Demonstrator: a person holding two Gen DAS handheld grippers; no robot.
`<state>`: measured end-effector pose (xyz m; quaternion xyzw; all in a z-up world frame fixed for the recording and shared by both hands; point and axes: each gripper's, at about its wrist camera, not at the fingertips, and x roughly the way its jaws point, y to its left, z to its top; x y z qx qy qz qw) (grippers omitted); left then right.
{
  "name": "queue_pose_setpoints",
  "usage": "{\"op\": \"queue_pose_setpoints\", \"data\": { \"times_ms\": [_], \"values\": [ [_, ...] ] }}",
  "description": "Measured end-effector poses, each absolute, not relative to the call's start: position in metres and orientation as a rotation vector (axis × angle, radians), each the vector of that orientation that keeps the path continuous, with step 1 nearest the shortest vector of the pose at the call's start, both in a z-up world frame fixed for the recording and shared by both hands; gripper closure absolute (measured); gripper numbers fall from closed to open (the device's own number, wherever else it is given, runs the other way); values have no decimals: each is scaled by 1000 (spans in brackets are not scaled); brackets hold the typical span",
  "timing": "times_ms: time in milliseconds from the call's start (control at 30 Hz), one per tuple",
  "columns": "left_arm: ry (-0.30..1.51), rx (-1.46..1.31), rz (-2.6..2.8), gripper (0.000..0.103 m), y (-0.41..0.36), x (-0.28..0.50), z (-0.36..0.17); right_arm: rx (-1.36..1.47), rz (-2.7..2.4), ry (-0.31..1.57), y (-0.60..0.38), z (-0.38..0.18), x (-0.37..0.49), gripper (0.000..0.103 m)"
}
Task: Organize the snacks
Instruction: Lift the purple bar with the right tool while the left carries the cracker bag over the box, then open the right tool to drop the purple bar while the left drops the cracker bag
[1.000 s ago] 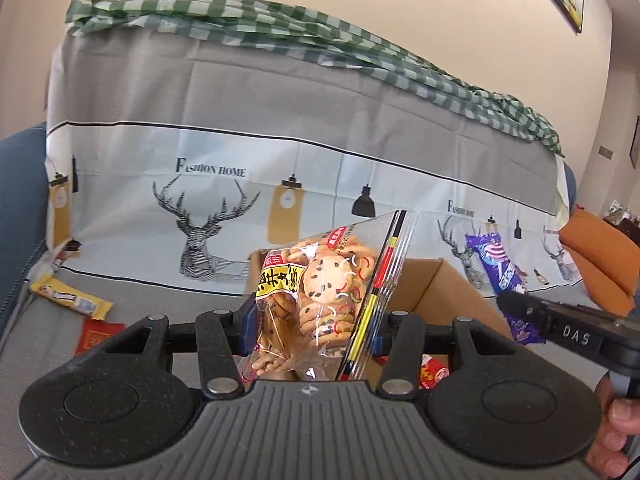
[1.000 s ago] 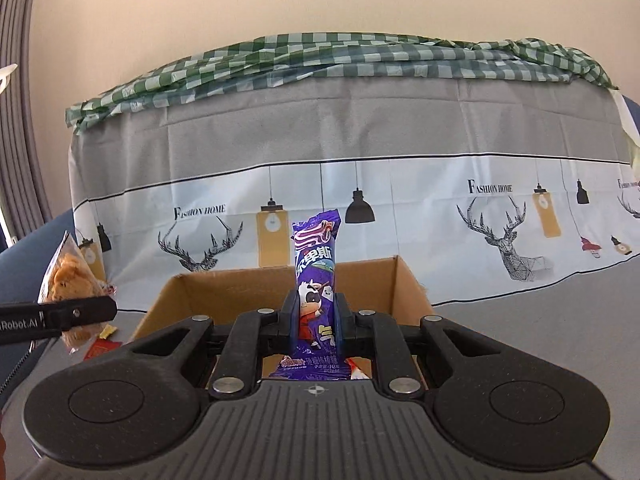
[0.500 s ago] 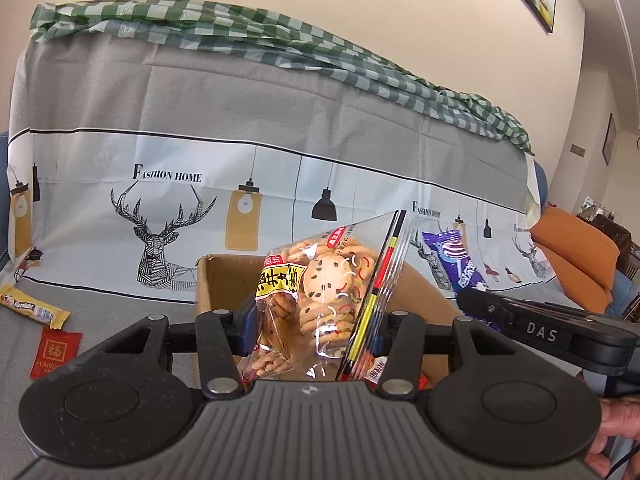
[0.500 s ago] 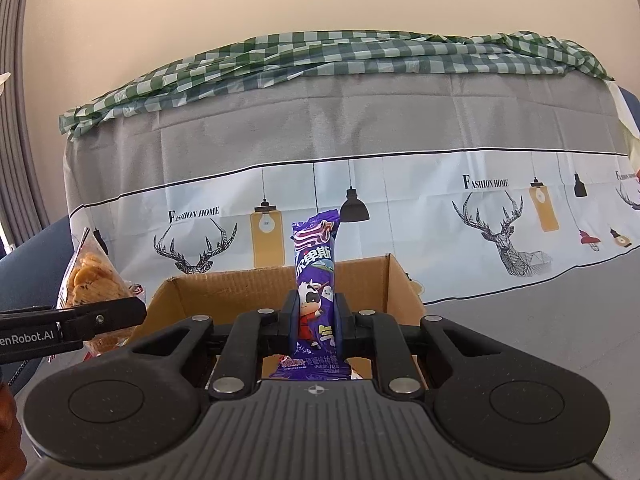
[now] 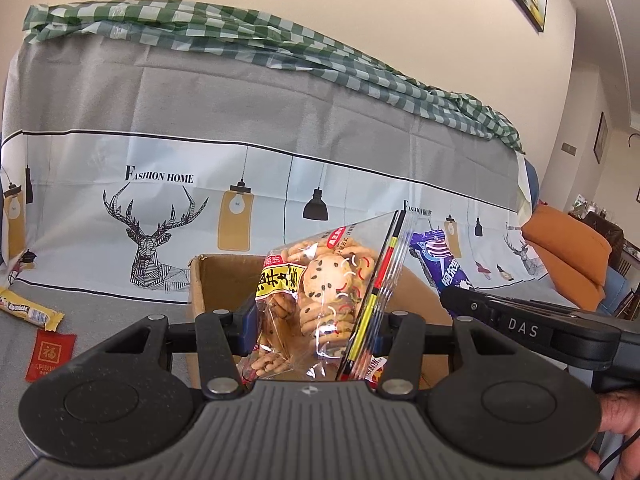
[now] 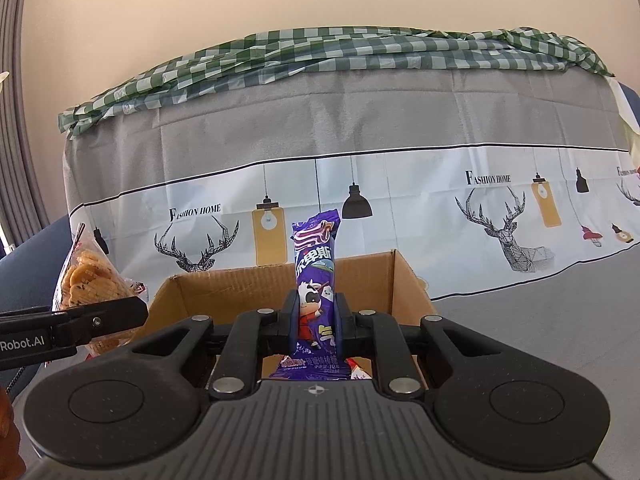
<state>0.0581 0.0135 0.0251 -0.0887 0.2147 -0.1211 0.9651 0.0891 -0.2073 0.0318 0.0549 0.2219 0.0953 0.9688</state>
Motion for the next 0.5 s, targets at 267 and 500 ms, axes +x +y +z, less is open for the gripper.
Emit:
{"op": "queue_pose_setpoints", "data": {
  "times_ms": [267, 500],
  "values": [
    [436, -174, -250, 48, 11, 59, 24, 106, 193, 448, -207, 31, 90, 86],
    [436, -168, -255, 48, 10, 59, 23, 103, 188, 452, -205, 29, 90, 86]
  ]
}}
